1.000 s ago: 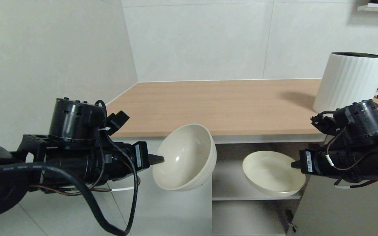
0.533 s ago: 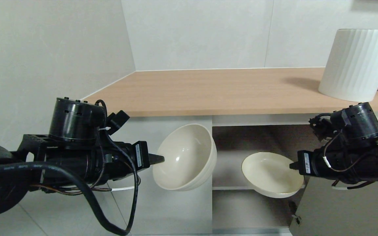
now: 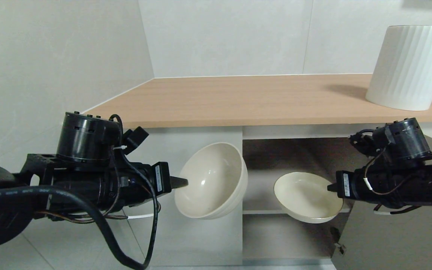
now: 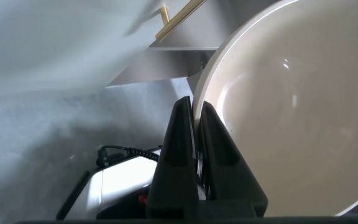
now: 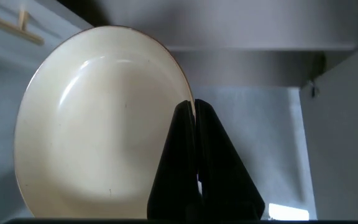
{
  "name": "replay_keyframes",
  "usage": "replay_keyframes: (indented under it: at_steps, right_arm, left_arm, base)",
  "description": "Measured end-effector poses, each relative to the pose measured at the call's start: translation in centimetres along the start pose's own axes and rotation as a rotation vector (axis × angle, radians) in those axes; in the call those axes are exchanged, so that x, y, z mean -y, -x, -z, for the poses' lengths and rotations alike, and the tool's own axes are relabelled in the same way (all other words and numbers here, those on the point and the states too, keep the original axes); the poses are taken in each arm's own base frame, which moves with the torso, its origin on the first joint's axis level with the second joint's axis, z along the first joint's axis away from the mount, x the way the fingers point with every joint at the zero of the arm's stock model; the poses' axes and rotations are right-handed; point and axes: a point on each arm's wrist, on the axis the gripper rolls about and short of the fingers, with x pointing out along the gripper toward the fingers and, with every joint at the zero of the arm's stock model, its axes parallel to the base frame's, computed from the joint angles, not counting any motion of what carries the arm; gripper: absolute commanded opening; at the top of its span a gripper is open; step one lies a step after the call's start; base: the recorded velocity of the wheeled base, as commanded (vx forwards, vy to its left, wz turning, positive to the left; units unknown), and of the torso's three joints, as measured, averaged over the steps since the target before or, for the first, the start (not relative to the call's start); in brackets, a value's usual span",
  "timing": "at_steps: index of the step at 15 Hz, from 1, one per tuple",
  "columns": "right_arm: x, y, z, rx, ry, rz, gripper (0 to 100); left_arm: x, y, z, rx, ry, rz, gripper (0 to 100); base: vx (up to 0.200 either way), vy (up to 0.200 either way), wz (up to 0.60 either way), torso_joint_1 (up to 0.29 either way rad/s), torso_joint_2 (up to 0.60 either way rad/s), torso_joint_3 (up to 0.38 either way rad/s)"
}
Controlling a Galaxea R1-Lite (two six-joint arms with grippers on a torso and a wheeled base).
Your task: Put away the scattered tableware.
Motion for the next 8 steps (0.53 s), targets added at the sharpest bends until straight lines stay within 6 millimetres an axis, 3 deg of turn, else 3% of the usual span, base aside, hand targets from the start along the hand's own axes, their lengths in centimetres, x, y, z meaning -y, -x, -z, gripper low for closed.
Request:
replay_keyframes:
  at_steps: [3, 8]
  right_arm:
    - [0.1, -2.7, 0.0, 0.015, -0.007, 0.059, 0]
    - [0.7, -10.5, 1.3, 0.045, -0.072, 0.136, 0]
  left_arm:
    - [-0.1, -0.8, 0.4, -0.028, -0.022, -0.013, 0]
    - [-0.1, -2.1, 1.4, -0.097, -0.030, -0.029, 0]
  base:
    - [0.000, 0.000, 0.00, 0.000, 0.00, 0.000]
    - [0.000, 0.000, 0.00, 0.000, 0.00, 0.000]
